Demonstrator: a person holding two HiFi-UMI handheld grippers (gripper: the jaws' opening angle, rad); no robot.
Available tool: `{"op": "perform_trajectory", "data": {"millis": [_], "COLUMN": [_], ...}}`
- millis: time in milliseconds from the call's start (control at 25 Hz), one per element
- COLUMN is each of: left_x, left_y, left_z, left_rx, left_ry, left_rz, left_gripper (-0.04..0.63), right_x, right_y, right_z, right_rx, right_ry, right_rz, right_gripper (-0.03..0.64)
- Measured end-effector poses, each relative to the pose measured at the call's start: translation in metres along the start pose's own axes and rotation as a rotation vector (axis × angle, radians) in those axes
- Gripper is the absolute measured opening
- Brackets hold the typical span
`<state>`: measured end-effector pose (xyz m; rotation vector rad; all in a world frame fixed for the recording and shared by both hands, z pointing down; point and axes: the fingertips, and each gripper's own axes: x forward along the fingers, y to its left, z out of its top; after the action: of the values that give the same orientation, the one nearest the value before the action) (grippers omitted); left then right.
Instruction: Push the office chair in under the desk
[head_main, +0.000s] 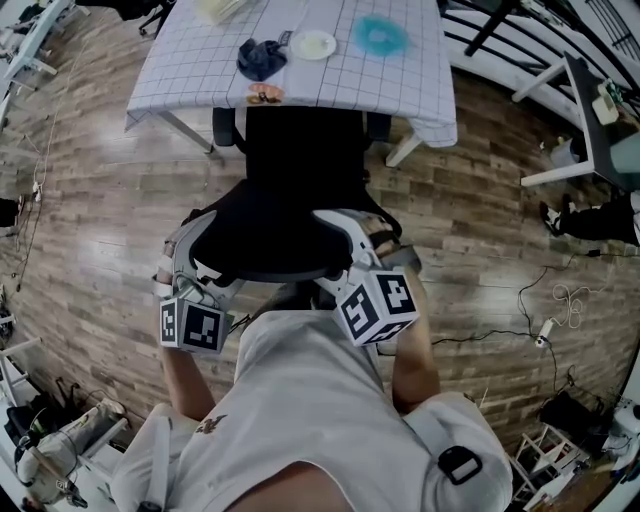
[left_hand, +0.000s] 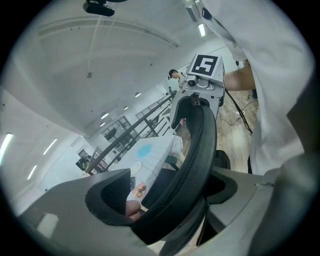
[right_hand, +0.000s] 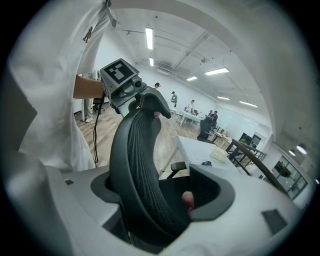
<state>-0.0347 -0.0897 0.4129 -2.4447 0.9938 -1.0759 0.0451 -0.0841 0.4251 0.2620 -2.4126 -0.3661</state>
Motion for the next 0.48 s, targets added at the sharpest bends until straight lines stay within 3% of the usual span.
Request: {"op": "perform_trajectory", "data": {"millis": [480], "left_x": [0.012], "left_y": [0.028], "left_z": [-0.017], "left_rx": [0.016], "left_ry": [0.004], "left_rz": [-0.019], "left_gripper": [0.413], "right_x": [0.027], "right_y": [-0.021], "right_z": [0.001], "right_rx": [-0.022], "right_ry": [0.072], "right_rz": [-0.003], "right_gripper": [0.337]}}
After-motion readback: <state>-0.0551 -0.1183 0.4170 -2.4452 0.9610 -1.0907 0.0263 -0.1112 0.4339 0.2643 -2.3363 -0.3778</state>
